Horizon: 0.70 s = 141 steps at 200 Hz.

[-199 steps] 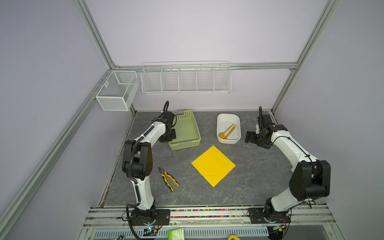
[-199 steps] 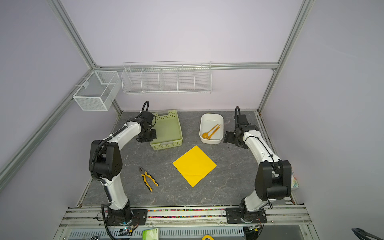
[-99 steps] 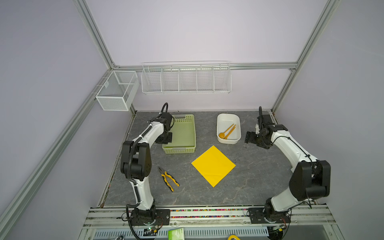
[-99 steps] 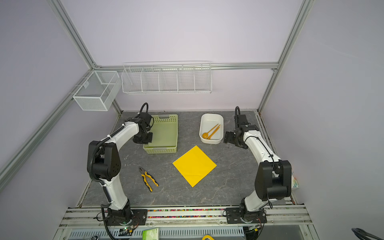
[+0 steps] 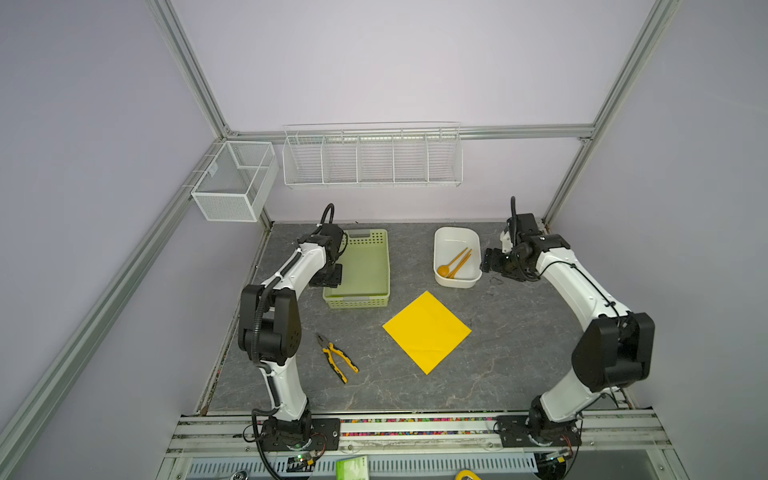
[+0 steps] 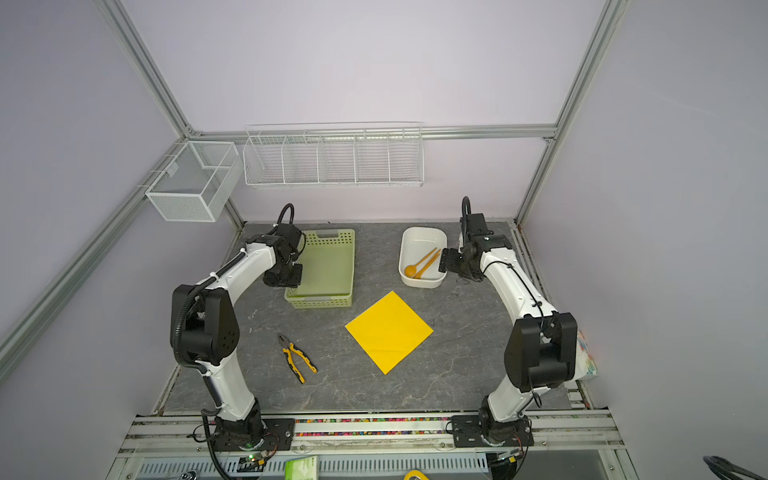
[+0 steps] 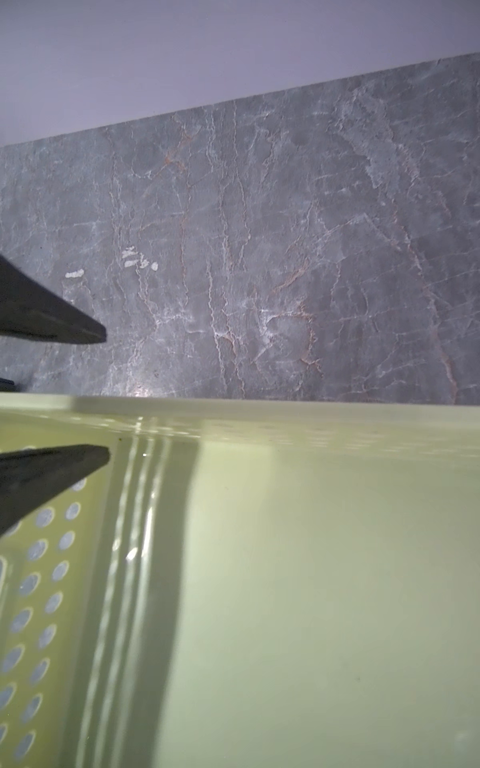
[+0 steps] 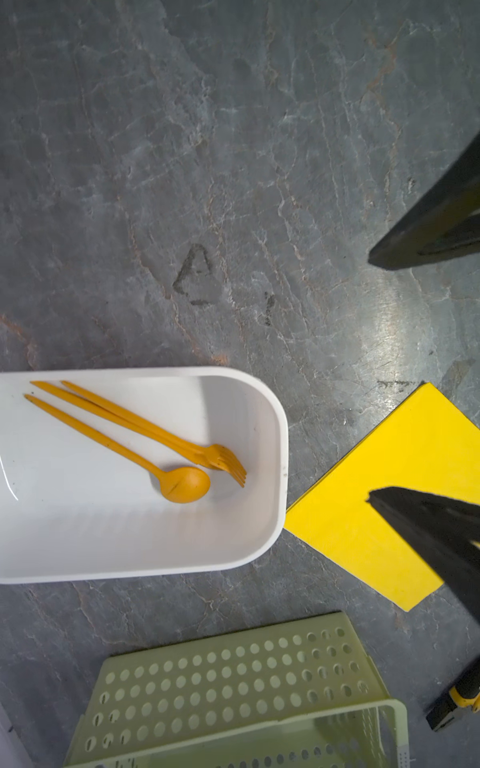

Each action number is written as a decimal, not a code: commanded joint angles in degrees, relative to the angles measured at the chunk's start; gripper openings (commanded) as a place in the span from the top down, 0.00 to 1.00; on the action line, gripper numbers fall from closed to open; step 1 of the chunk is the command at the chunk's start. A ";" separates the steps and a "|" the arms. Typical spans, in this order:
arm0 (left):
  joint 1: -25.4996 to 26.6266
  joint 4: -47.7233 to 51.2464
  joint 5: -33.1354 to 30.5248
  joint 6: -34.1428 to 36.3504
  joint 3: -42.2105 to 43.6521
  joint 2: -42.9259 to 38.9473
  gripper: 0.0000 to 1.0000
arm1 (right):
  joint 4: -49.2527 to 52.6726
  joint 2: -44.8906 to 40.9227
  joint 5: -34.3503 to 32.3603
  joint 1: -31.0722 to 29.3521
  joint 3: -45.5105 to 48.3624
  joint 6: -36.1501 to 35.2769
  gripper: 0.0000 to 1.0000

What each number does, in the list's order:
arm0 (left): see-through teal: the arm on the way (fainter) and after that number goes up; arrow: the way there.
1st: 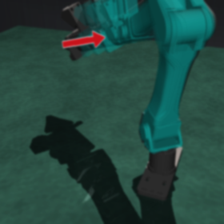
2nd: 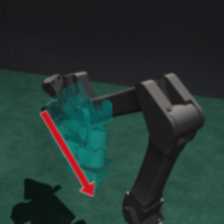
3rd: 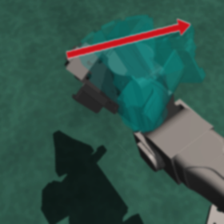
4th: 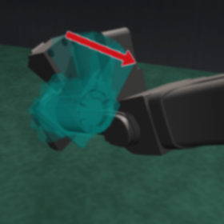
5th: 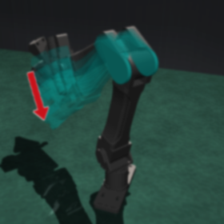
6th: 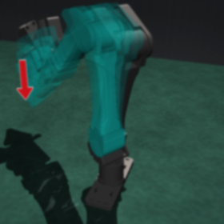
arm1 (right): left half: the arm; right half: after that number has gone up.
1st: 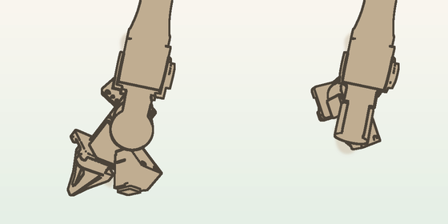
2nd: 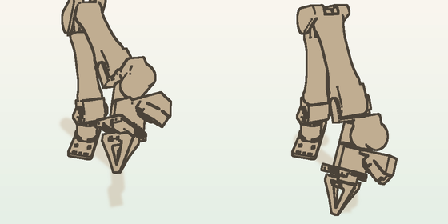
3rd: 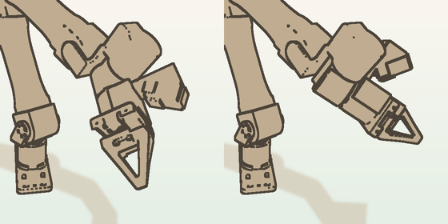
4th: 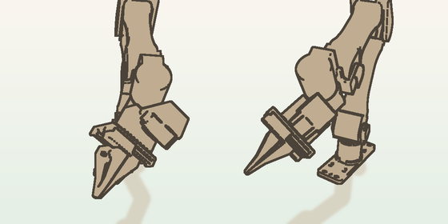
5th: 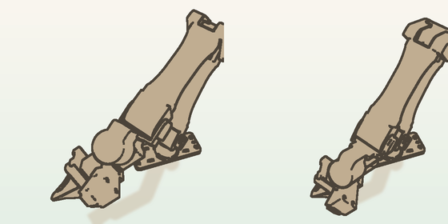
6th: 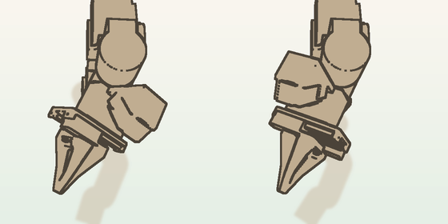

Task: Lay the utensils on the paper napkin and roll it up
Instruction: 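Lower right gripper into the tray toward the fork while left gripper releases basket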

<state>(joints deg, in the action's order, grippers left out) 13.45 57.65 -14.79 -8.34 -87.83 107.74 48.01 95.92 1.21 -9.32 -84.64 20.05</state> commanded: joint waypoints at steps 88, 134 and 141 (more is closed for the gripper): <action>-0.27 -2.85 -1.28 -0.10 3.78 -9.61 0.52 | 6.41 17.65 8.08 -4.71 -15.43 -7.89 0.38; -0.27 -6.44 -3.19 -0.08 5.92 -11.60 0.52 | 6.40 21.05 10.56 -6.11 -15.91 -8.94 0.55; -0.27 -6.91 -3.29 0.14 6.12 -11.88 0.52 | 7.27 21.47 10.56 -6.07 -15.91 -8.94 0.59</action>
<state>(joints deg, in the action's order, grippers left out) 13.45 52.99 -16.29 -8.34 -82.67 97.60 52.90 115.55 9.65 -15.49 -99.81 12.45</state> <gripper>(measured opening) 0.481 0.456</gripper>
